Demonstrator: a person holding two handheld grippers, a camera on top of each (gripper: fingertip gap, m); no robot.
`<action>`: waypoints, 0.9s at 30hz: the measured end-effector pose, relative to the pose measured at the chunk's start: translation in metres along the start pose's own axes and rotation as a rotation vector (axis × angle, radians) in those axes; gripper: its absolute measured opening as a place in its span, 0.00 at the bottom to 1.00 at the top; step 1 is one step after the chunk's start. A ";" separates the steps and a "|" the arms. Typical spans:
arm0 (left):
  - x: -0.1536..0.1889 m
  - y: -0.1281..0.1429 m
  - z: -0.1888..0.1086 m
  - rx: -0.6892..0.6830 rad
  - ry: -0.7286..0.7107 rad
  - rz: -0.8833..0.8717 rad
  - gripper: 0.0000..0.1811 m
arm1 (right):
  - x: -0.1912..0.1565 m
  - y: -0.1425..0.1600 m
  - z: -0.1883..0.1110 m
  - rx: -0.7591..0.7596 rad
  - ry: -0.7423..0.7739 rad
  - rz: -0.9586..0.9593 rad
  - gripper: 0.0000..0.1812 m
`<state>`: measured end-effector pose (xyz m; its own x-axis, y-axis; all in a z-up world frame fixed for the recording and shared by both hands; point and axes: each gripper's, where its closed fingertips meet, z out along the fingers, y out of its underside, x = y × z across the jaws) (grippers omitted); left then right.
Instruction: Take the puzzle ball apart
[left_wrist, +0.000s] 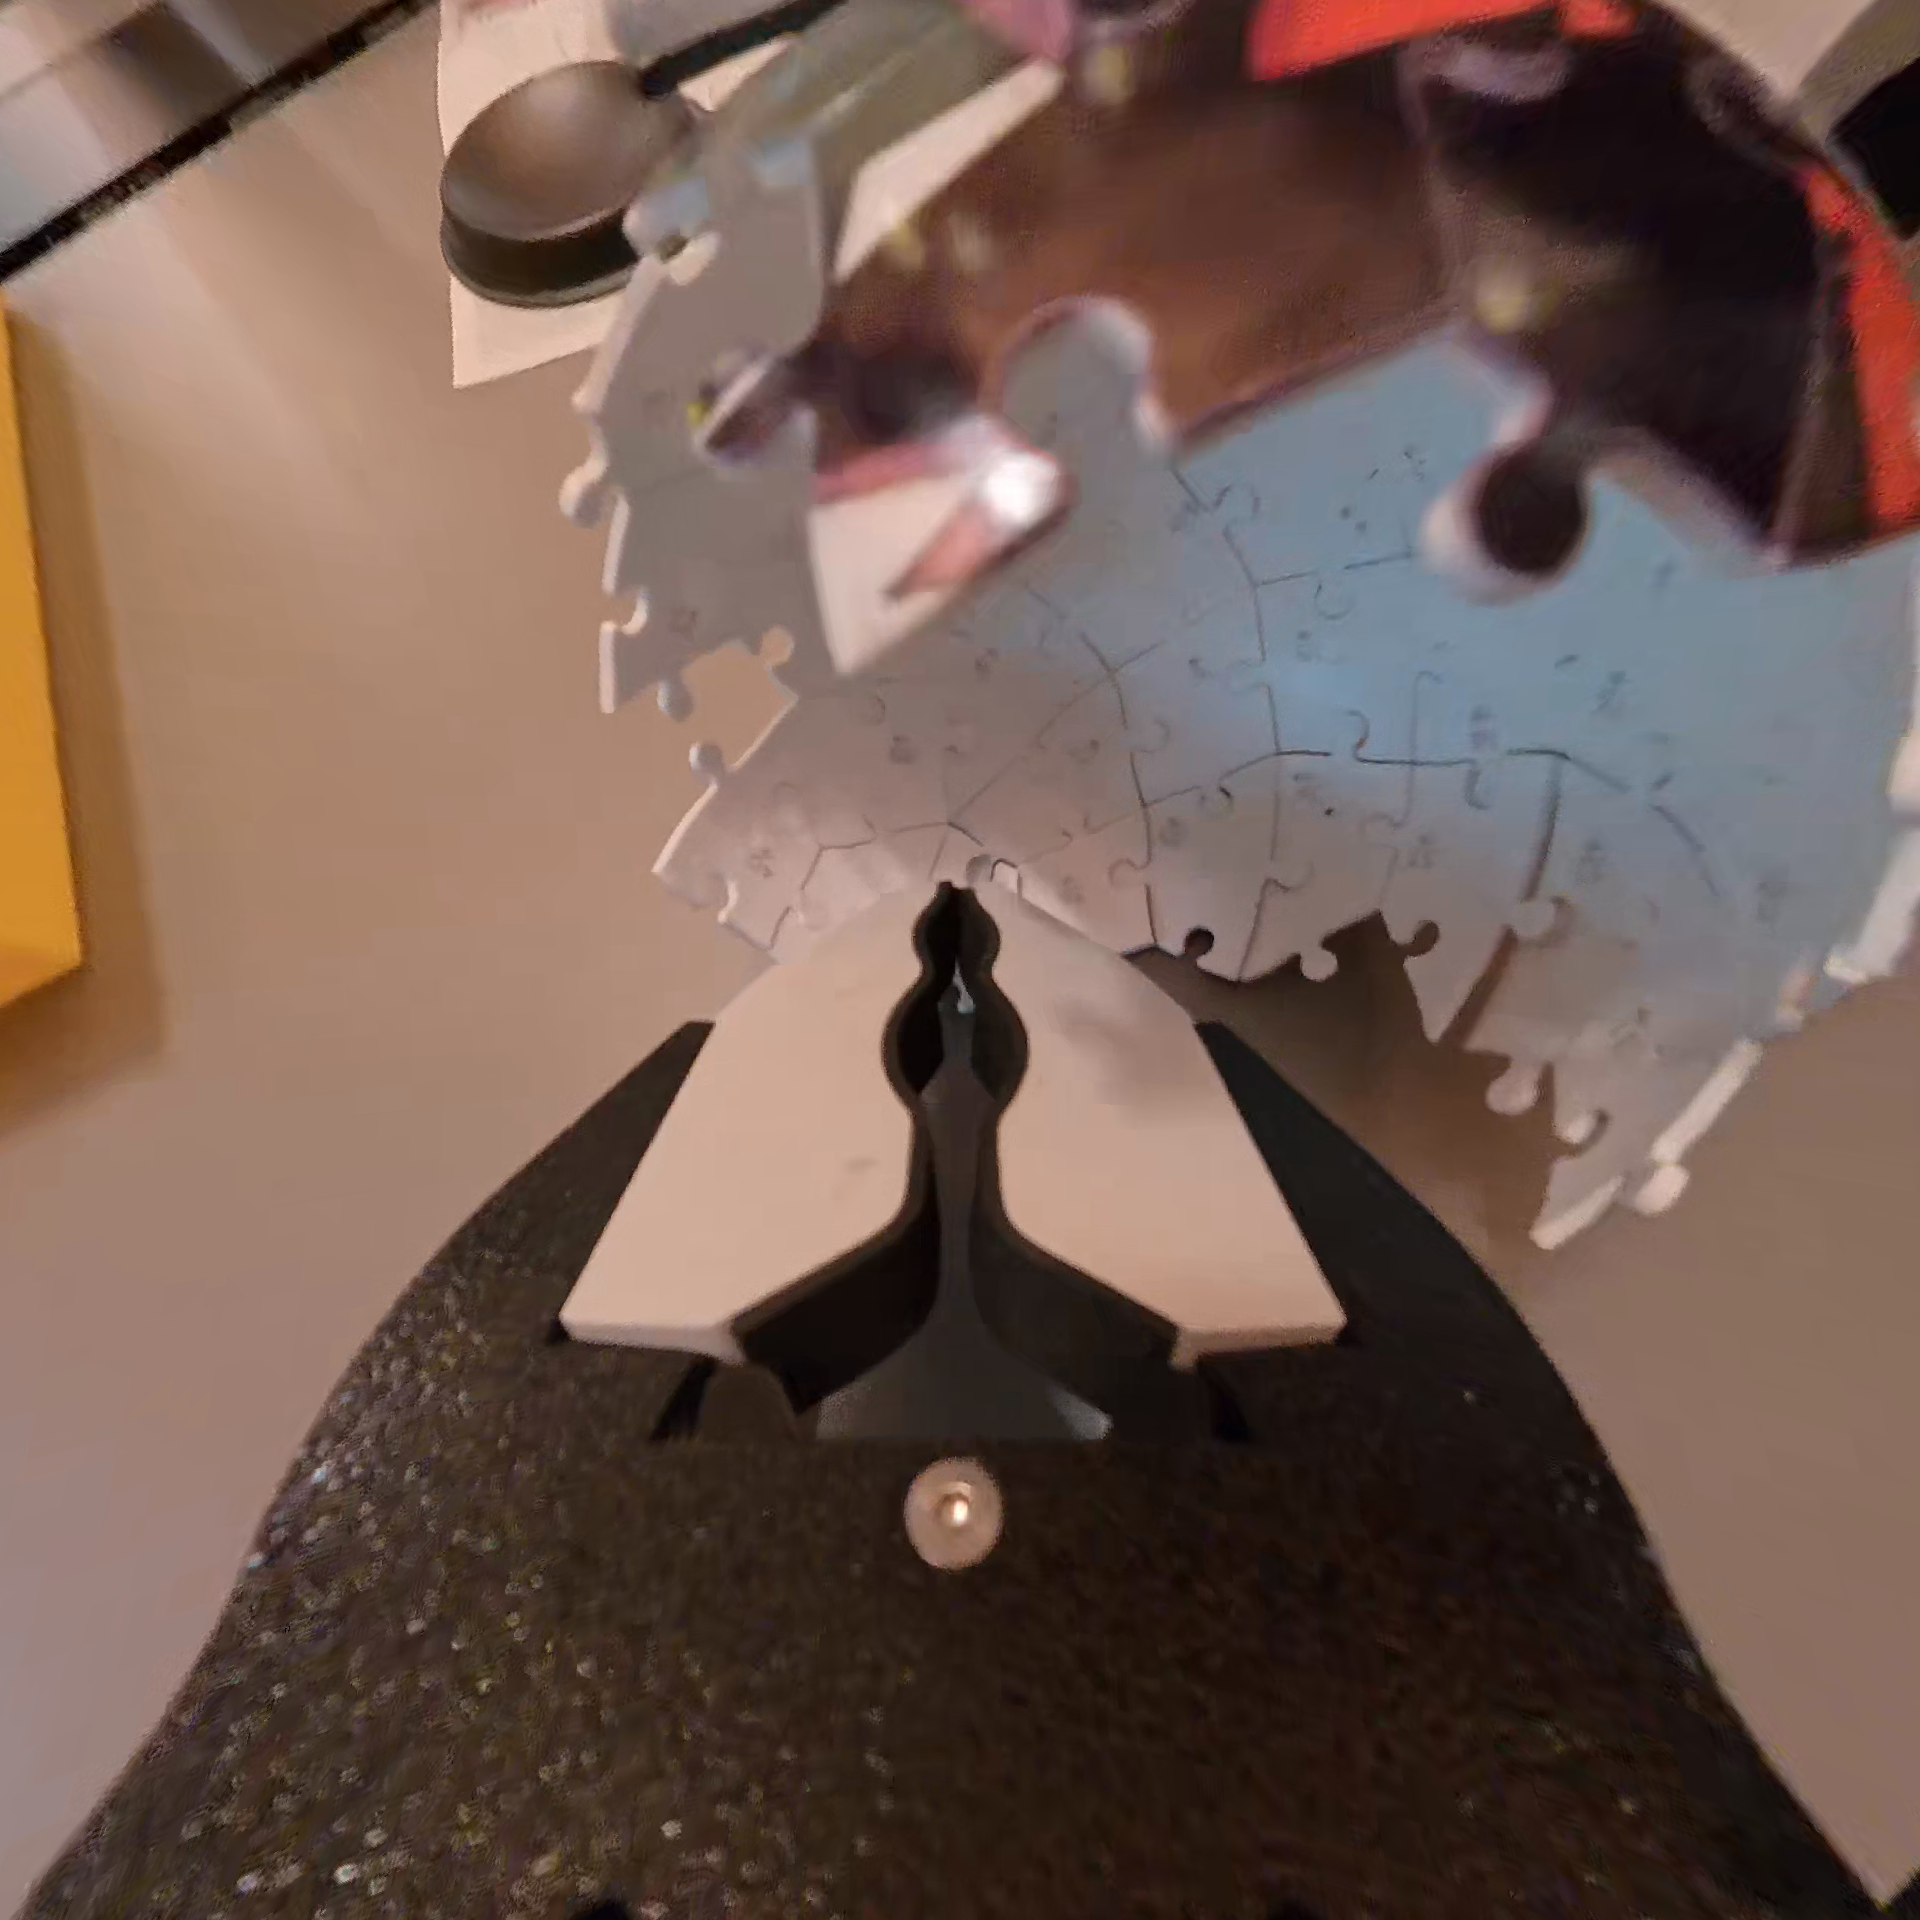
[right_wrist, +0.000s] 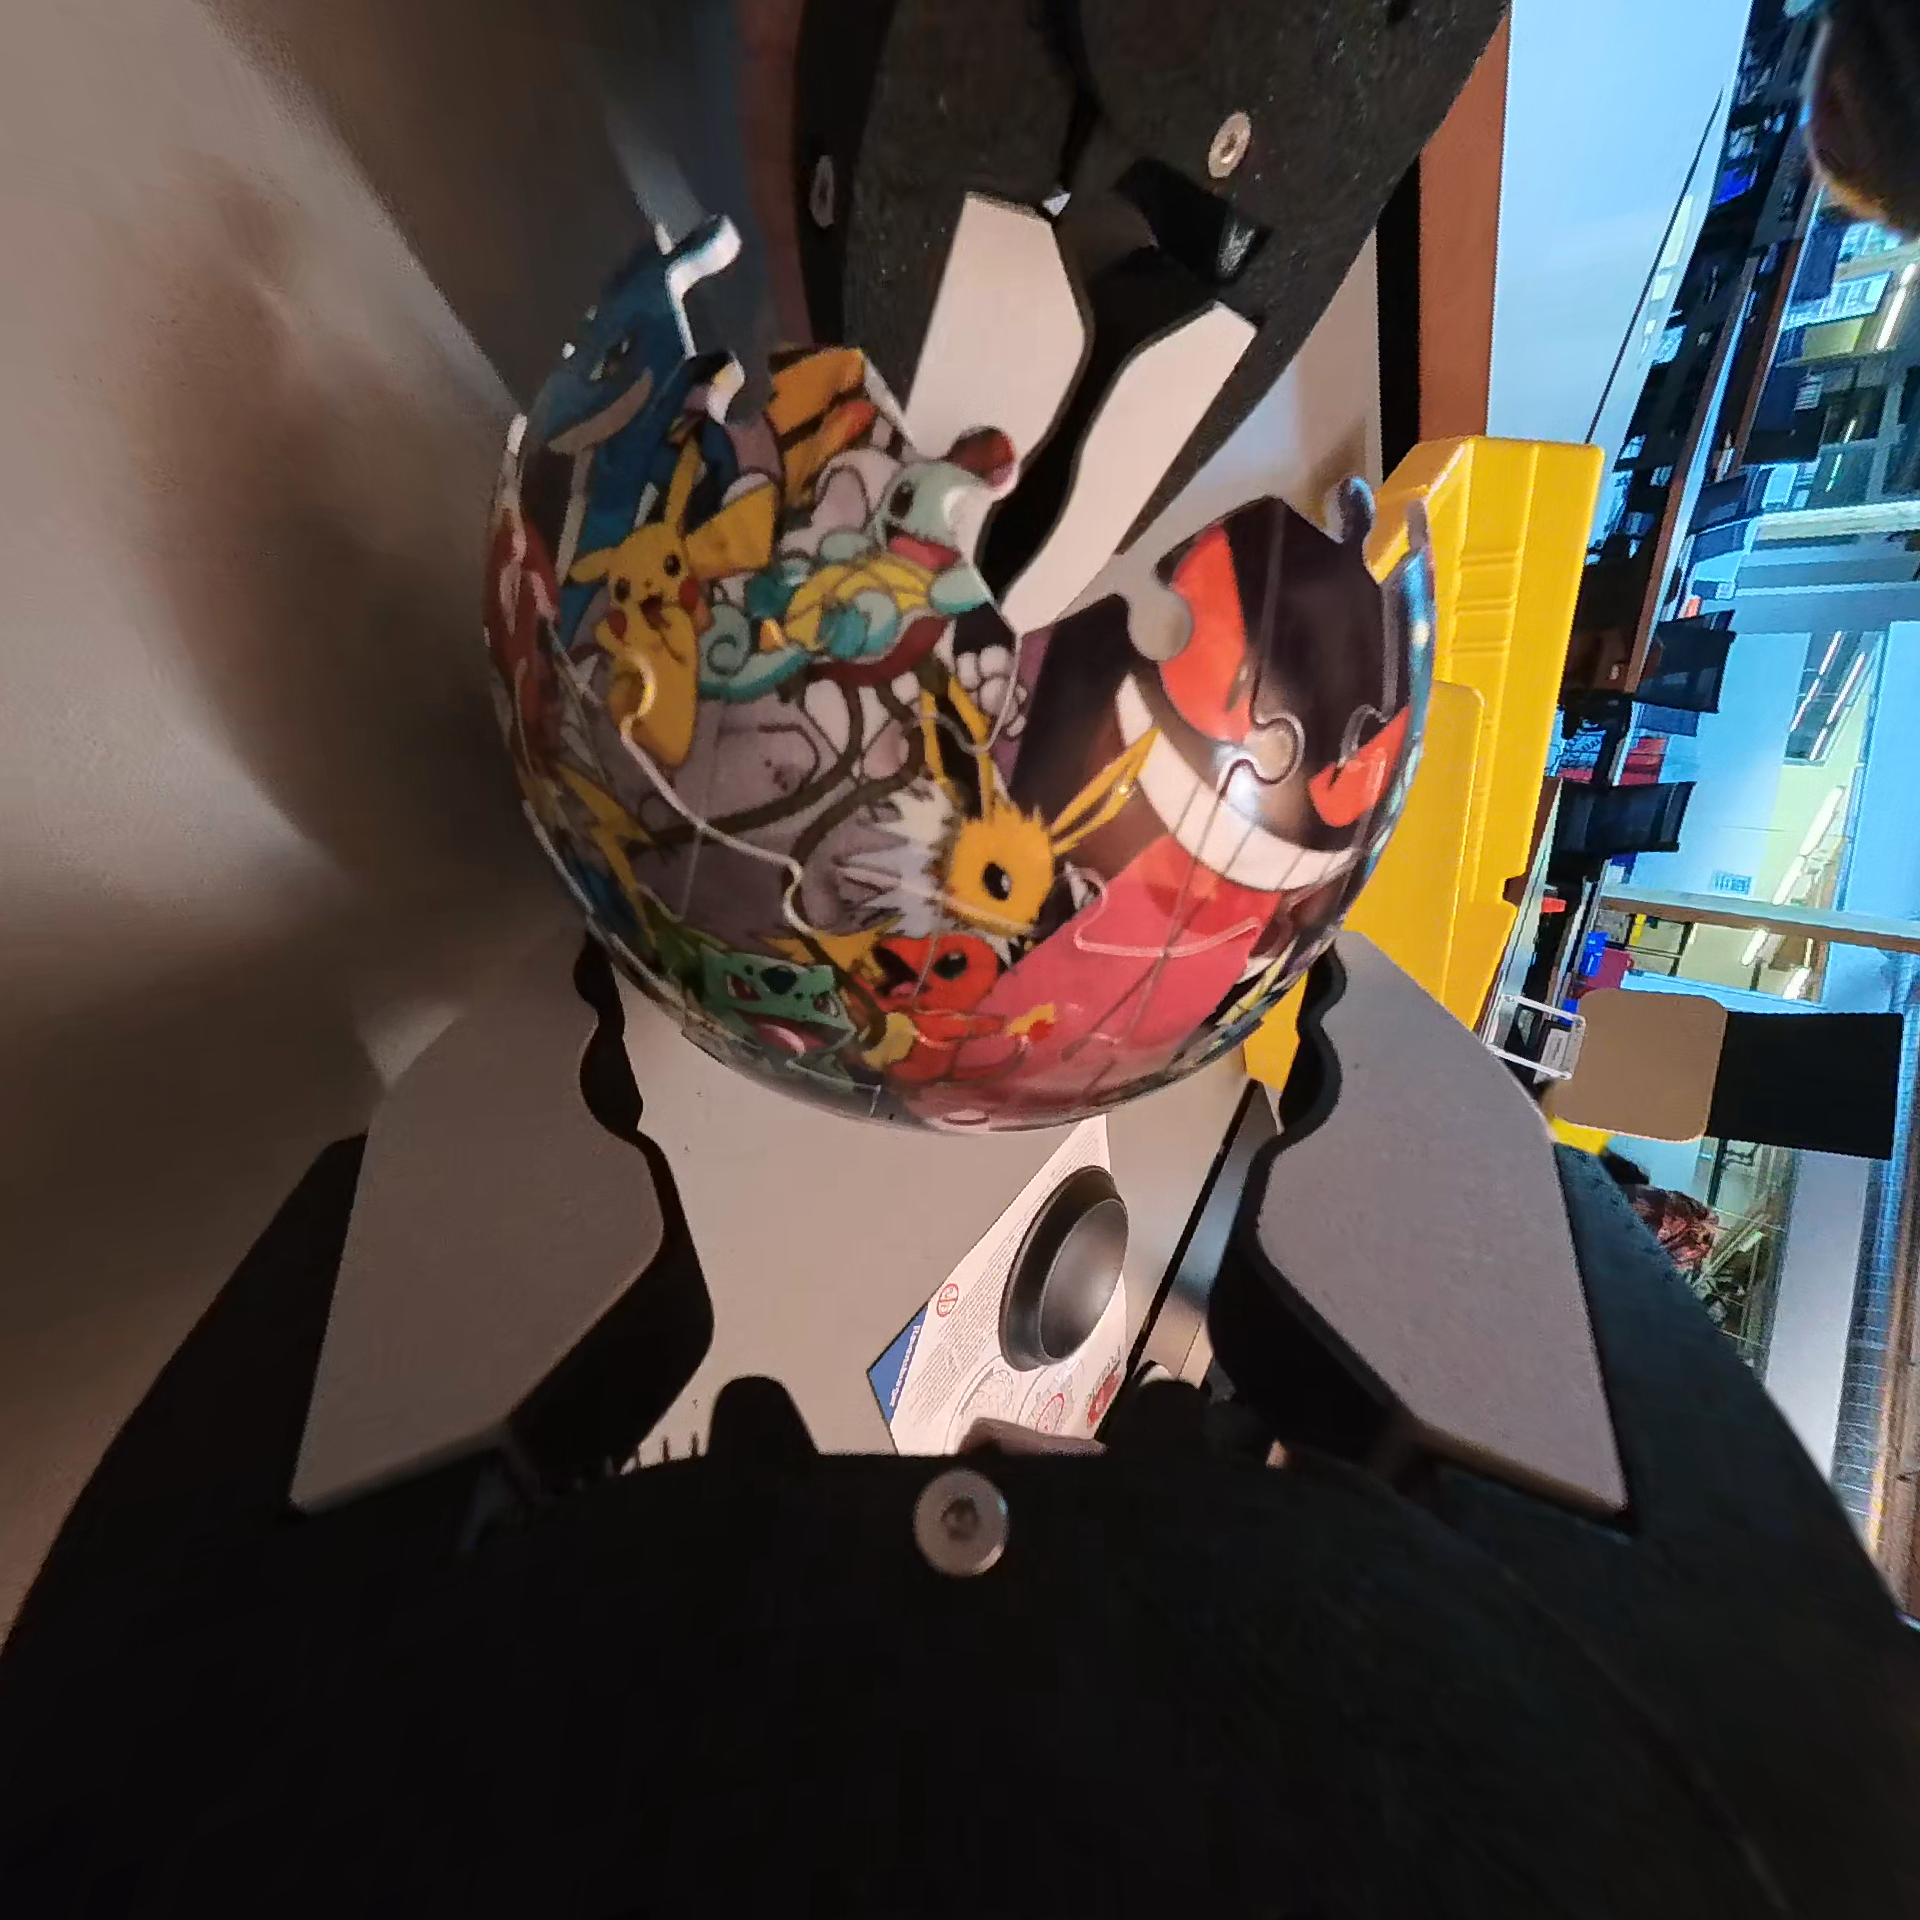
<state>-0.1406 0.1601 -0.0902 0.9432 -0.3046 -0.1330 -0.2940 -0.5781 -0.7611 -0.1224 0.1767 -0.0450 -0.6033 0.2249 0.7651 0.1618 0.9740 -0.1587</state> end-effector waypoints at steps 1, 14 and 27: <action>0.000 -0.001 0.000 0.001 0.003 -0.012 0.00 | 0.000 0.000 0.000 -0.004 -0.003 -0.004 0.68; -0.053 0.028 -0.034 0.027 -0.228 -0.565 0.57 | 0.004 -0.001 0.002 -0.050 0.002 0.005 0.68; -0.055 0.039 -0.008 -0.156 -0.284 -0.530 0.67 | 0.003 -0.002 0.002 -0.114 0.008 -0.074 0.68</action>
<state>-0.2049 0.1488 -0.1074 0.9652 0.2553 0.0574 0.2266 -0.7056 -0.6714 -0.1256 0.1758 -0.0436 -0.6110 0.1515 0.7770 0.2051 0.9783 -0.0295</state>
